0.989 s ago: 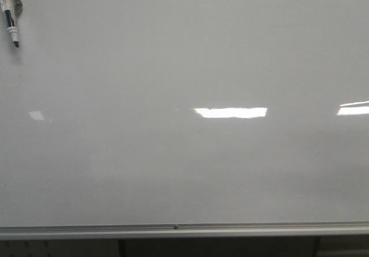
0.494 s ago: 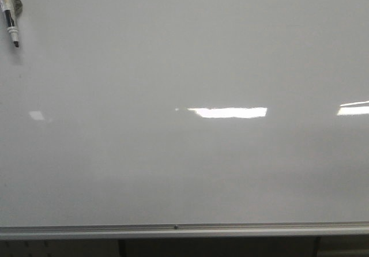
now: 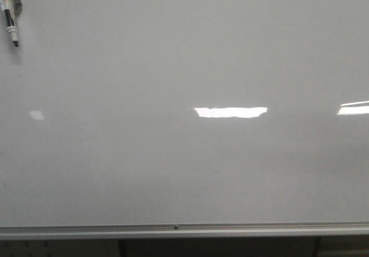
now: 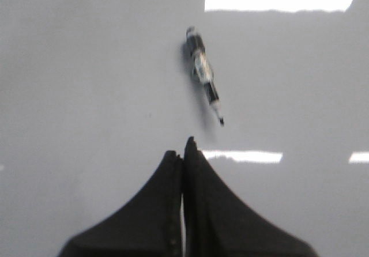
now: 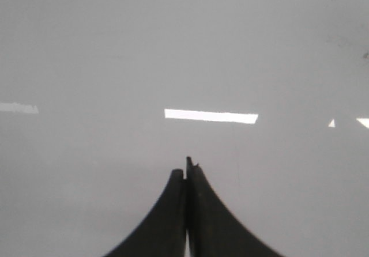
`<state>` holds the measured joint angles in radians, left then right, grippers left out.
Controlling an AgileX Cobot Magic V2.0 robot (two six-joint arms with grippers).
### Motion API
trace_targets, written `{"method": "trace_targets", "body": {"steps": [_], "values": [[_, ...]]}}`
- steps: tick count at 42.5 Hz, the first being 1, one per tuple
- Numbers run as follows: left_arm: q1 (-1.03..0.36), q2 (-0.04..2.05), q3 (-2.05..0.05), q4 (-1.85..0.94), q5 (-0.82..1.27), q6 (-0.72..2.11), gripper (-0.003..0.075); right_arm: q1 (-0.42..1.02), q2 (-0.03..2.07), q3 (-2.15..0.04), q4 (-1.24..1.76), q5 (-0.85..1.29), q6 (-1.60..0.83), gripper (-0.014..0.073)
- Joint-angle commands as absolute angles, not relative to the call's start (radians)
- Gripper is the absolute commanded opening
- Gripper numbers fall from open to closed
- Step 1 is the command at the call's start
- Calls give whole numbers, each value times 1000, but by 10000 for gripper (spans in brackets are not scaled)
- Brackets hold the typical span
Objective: Write number 2 on whiteboard
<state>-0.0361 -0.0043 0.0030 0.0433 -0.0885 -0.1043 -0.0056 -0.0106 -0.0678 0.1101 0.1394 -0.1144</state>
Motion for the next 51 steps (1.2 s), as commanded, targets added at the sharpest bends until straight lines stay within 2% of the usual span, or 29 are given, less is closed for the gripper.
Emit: {"method": "trace_targets", "body": {"steps": [1,7,14,20,26,28,30,32,33,35,36,38,40,42,51], "values": [[-44,-14,-58,45,-223,-114,-19,-12,1,-200,122,143,-113,-117],[-44,58,-224,86,-71,-114,-19,-12,112,-368,155,260,-113,-117],[-44,268,-410,94,111,-107,-20,-12,311,-520,159,316,-113,-117],[-44,429,-492,124,152,-107,-20,-11,428,-580,162,346,-113,-117],[-44,491,-512,122,148,-107,-6,-11,448,-583,165,351,-113,-91],[-44,497,-512,122,148,-107,34,-11,447,-583,165,353,-113,-43],[-44,499,-512,120,148,-107,107,-11,447,-583,165,353,-113,45],[-44,499,-512,120,148,-107,212,-11,447,-583,165,355,-113,122],[-44,499,-512,120,148,-107,295,-11,447,-583,165,356,-113,187],[-44,499,-512,120,146,-107,403,-11,447,-583,165,356,-113,282],[-44,499,-512,120,143,-107,482,-11,447,-583,165,356,-113,324],[-44,499,-512,120,138,-107,577,-11,447,-583,165,356,-113,391],[-44,499,-512,110,136,-109,638,-11,447,-583,165,356,-113,433],[-44,504,-512,94,136,-109,665,-11,447,-583,165,356,-113,454],[-44,691,-580,13,138,-109,638,-11,447,-583,171,356,-113,449]]}}
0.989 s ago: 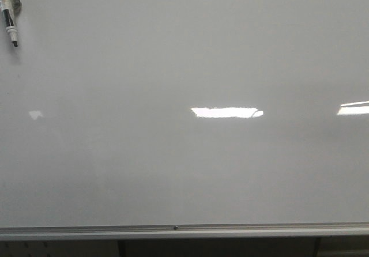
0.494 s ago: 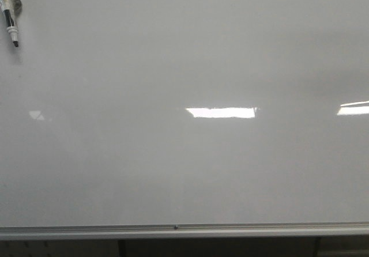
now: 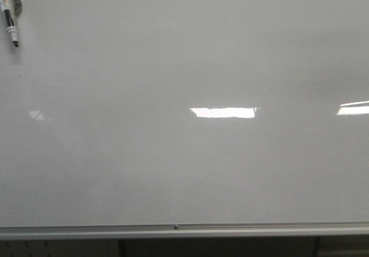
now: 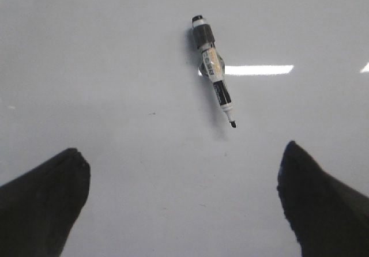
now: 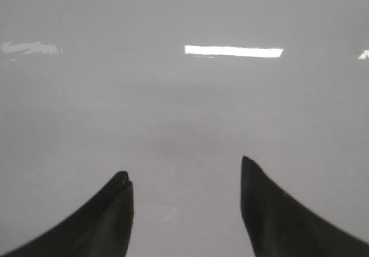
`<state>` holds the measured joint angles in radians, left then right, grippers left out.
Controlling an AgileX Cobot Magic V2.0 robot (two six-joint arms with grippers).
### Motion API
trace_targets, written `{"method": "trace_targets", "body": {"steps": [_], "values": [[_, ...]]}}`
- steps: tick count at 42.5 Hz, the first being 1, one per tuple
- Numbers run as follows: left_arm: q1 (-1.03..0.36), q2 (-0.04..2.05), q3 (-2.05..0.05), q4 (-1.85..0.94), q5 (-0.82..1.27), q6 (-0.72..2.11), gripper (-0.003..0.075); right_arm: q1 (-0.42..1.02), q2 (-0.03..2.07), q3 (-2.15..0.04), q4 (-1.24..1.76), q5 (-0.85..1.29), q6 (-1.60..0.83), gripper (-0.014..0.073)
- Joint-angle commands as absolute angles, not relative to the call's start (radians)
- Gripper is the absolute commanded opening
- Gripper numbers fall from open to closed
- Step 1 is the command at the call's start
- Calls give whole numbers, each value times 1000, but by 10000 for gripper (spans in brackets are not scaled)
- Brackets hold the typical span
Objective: Write number 2 on whiteboard
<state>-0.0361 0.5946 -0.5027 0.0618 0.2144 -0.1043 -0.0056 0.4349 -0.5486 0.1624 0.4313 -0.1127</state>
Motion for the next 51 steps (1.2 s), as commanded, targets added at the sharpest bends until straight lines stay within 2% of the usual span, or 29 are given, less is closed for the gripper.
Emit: {"method": "trace_targets", "body": {"steps": [1,14,23,29,37,41,45,51], "values": [[-44,725,-592,0,140,-109,637,-11,447,-583,173,356,-113,449],[-84,1211,-955,-126,306,-109,637,-11,447,-583,173,356,-113,449],[-106,1429,-1140,-225,316,-109,635,-11,447,-583,173,356,-113,449],[-106,1518,-1213,-240,314,-109,598,-11,447,-583,173,356,-113,449],[-106,1552,-1240,-240,304,-109,494,-11,447,-583,173,356,-113,449],[-106,1558,-1240,-240,302,-109,412,-11,447,-583,173,356,-113,449],[-106,1564,-1240,-240,292,-109,293,-11,447,-583,173,356,-113,449],[-103,1576,-1240,-238,278,-109,73,-11,447,-583,173,356,-113,449]]}}
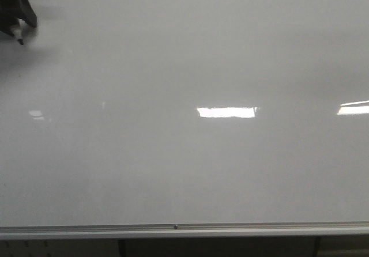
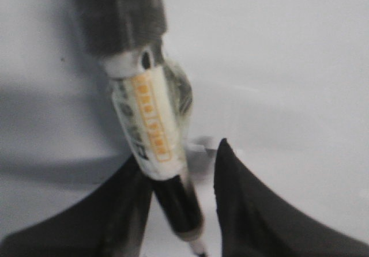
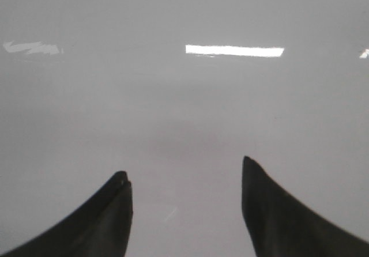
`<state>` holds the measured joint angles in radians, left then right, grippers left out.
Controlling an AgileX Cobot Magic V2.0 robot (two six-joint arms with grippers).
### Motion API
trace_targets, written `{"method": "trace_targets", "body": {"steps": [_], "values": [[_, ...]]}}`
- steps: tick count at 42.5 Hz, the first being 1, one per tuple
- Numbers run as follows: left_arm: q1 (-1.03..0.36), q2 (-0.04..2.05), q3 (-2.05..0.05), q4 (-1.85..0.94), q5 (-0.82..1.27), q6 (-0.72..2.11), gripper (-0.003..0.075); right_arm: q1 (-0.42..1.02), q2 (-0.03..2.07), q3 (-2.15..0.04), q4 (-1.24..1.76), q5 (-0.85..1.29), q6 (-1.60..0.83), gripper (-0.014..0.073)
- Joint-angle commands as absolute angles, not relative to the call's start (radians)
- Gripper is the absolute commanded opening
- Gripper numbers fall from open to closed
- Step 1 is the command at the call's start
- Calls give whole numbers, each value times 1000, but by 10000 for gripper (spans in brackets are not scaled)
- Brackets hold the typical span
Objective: Write number 2 on whiteboard
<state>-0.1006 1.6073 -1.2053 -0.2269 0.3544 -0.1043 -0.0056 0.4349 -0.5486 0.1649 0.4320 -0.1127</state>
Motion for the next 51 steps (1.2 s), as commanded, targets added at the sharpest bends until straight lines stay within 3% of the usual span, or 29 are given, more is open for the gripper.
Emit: {"method": "trace_targets", "body": {"steps": [1,3,12,29,39,51], "values": [[-103,1578,-1240,-236,278,-109,41,-11,447,-583,173,356,-113,449],[-103,1578,-1240,-231,280,-102,-18,-11,447,-583,173,356,-113,449],[-149,1525,-1240,-218,417,39,-19,-11,447,-583,172,358,-113,449],[-420,1448,-1321,-334,1083,477,-19,-10,509,-603,177,507,-113,449],[-515,1448,-1321,-334,1205,568,-19,0,618,-692,277,624,-175,449],[-531,1446,-1321,-395,1262,652,-19,49,871,-840,671,891,-498,449]]}}
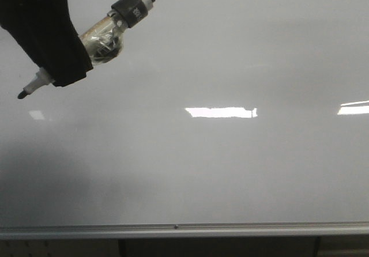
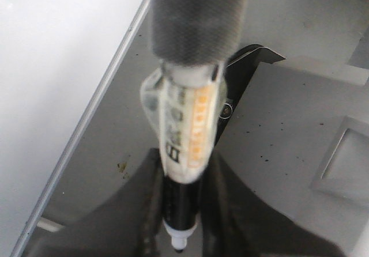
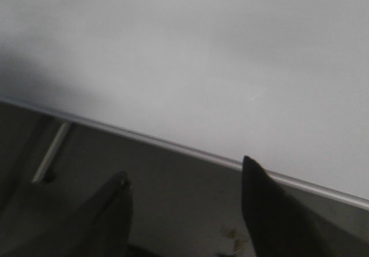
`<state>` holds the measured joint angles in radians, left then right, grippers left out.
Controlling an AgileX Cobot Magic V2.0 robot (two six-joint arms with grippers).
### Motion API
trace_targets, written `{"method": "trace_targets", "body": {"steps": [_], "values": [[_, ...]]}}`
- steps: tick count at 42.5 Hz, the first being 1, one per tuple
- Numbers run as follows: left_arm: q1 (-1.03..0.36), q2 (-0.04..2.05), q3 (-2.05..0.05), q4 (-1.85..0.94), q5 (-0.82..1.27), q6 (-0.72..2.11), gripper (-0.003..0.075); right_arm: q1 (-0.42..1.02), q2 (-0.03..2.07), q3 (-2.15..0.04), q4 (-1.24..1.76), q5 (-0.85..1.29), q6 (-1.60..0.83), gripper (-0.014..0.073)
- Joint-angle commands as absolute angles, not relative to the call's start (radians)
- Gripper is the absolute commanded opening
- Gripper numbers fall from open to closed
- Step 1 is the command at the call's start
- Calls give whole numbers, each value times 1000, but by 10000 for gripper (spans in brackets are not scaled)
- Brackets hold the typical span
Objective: Write number 2 on whiteboard
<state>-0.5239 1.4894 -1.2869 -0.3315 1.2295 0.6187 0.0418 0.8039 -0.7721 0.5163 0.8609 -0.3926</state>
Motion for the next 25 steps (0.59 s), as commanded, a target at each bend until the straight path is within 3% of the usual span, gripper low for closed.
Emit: {"method": "trace_targets", "body": {"steps": [1,16,25], "values": [[-531,1446,-1321,-403,1262,657,-19,50,901,-850,715,918,-532,449],[-531,1446,-1321,-448,1262,663,-19,95,1253,-1004,1240,1173,-880,449],[-531,1446,-1321,-448,1262,663,-19,216,1414,-1126,1276,1180,-896,449]]}}
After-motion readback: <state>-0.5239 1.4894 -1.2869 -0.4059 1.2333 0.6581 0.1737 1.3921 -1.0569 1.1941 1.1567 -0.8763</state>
